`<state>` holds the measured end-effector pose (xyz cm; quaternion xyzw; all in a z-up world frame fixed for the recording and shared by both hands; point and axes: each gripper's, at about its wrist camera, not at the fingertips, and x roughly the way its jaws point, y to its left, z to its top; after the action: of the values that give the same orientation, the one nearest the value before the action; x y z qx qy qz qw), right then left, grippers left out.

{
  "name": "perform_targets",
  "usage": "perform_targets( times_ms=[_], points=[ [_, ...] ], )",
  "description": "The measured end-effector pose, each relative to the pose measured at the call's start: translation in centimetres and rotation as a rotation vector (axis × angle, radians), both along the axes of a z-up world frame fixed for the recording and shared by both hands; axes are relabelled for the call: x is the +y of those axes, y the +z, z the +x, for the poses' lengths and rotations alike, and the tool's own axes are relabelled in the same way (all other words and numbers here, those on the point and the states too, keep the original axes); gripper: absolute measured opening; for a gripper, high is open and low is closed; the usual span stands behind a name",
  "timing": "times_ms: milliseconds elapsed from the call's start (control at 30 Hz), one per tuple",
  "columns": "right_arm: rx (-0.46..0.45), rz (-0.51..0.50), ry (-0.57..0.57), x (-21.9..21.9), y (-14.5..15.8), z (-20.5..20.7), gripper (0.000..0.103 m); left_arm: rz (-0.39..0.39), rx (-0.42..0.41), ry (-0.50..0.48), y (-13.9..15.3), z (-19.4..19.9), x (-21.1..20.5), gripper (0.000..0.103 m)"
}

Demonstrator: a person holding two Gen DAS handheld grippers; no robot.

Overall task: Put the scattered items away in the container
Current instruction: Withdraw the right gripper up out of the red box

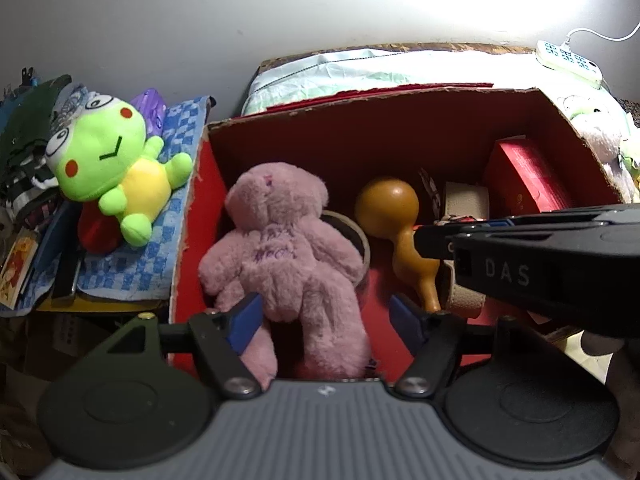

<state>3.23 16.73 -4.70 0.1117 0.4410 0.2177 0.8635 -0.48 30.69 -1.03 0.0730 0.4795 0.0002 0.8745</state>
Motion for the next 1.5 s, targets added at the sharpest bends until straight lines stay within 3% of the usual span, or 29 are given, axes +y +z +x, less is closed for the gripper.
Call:
perform_targets(
  times_ms=[500, 1000, 1500],
  points=[
    [-0.034, -0.019, -0.09, -2.6, 0.6, -1.8, 0.018, 0.045, -0.024, -0.009, 0.6, -0.7, -2.1, 0.082],
    [-0.132, -0.064, -0.136, -4.6, 3.3, -4.8, 0.019, 0.058, -0.047, -0.065, 1.7, -1.6, -5.7, 0.086],
    [-0.178, -0.015, 0.004, -8.5, 5.3, -6.3, 0.021, 0.081, -0.085, 0.003, 3.8, -4.0, -10.6, 0.092]
  ],
)
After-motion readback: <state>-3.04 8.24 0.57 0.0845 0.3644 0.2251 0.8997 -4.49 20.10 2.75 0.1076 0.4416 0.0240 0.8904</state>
